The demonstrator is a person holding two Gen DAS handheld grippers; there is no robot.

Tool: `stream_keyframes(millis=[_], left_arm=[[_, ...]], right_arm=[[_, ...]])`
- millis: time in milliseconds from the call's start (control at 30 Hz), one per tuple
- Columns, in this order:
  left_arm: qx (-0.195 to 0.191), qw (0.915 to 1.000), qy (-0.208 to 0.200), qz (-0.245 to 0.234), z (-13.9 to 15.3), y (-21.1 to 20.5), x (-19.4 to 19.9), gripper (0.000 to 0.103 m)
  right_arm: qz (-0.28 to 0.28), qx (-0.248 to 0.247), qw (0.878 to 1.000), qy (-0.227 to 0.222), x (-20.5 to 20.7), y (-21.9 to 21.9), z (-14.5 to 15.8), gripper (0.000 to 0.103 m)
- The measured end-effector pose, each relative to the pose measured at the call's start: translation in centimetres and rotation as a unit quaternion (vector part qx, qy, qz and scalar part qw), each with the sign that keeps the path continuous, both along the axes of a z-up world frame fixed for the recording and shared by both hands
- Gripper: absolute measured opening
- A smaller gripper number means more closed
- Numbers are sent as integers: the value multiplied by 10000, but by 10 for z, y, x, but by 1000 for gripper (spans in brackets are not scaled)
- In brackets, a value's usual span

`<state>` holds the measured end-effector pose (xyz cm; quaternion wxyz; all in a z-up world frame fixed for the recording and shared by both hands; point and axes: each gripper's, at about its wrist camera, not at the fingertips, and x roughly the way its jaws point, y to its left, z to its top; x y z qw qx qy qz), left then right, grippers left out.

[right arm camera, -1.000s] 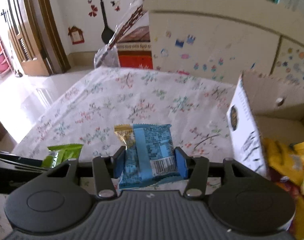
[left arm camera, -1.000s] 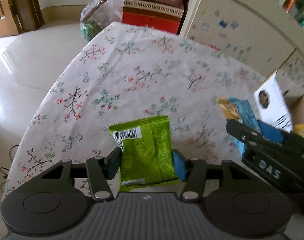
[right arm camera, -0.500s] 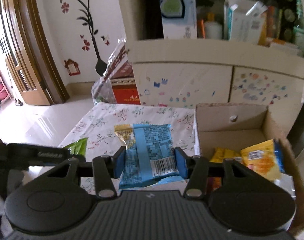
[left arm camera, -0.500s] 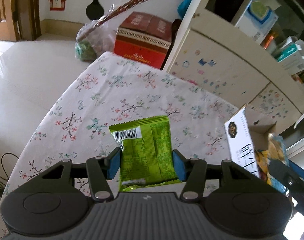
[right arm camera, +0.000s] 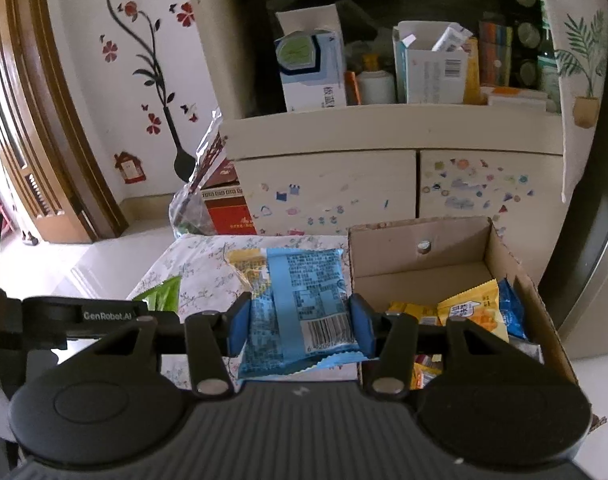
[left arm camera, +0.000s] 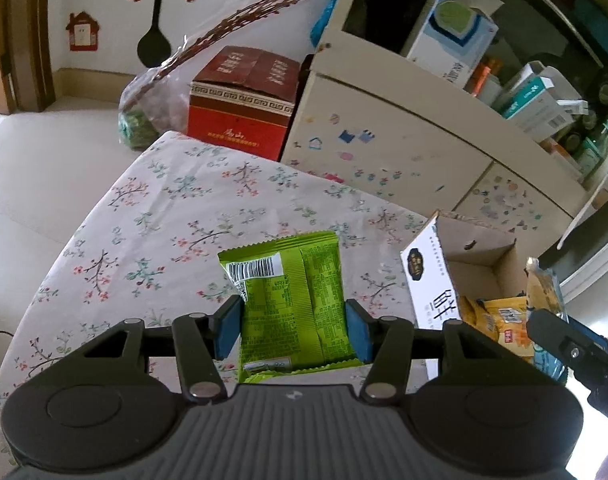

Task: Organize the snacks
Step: 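Lift the green and blue packets and carry them over the box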

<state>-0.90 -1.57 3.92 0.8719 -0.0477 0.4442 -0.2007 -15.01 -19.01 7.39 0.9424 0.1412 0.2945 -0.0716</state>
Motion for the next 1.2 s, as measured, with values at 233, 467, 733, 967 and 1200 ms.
stream_keyframes(millis=[233, 467, 733, 967, 1200], left_arm=[[24, 9999, -143, -35, 5, -12, -4, 60], [-17, 9993, -338, -162, 12, -25, -9, 60], [-90, 9969, -586, -521, 19, -54, -18, 60], [-238, 9924, -646, -1023, 16, -83, -30, 60], [-375, 9869, -626, -1442, 10, -111, -40, 60]], right_arm=[[-28, 27, 9999, -145, -3, -4, 5, 52], [-390, 72, 9986, -363, -15, -28, 16, 52], [-902, 166, 9939, -607, -35, -66, 28, 52], [-1368, 557, 9869, -645, -49, -99, 27, 52], [-1771, 991, 9780, -489, -56, -118, 16, 52]])
